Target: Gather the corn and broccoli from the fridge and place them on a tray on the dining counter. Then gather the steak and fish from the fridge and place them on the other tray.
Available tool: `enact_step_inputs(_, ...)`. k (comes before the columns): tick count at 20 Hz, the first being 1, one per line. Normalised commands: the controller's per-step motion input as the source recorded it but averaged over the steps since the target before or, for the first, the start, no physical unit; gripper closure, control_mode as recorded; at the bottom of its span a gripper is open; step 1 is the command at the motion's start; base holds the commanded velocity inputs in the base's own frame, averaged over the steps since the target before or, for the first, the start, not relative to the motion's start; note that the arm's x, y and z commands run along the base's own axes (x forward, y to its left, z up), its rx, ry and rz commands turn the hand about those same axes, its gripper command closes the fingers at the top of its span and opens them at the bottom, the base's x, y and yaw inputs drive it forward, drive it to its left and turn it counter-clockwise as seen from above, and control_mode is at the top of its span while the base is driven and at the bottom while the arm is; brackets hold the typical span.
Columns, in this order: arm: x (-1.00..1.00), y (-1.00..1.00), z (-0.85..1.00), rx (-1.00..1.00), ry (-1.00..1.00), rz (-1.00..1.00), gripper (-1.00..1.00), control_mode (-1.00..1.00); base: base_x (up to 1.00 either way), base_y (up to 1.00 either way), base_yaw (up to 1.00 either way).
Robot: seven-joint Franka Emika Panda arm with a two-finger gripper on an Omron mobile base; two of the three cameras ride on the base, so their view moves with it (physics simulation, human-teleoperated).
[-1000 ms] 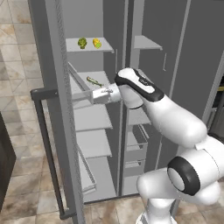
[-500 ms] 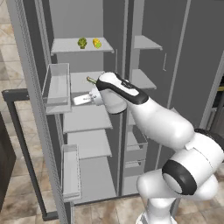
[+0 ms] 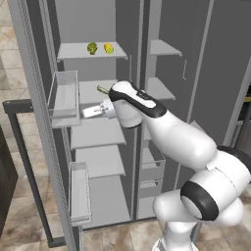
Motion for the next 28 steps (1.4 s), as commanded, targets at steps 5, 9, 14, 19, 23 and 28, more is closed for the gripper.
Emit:
enact_step_inputs(5, -0.23, -0.56, 0.17, 0.00, 0.02, 0.00, -1.00, -1.00, 0.00, 0.00, 0.00)
enact_step_inputs(9, -0.02, -0.52, 0.23, -0.04, 0.01, 0.00, -1.00, -1.00, 0.00, 0.00, 0.00)
enact_step_inputs(14, -0.31, -0.80, 0.64, -0.27, 0.00, -0.10, -1.00, -1.00, 0.00, 0.00, 0.00)
enact_step_inputs(19, -0.49, -0.87, 0.30, -0.33, -0.10, -0.12, -1.00, -1.00, 0.00, 0.00, 0.00)
enact_step_inputs(23, -0.64, -0.74, 0.26, -0.37, -0.31, -0.06, -1.00, -1.00, 0.00, 0.00, 0.00)
enact_step_inputs(28, -0.52, -0.70, 0.05, -0.30, -0.22, -0.21, -1.00, -1.00, 0.00, 0.00, 0.00)
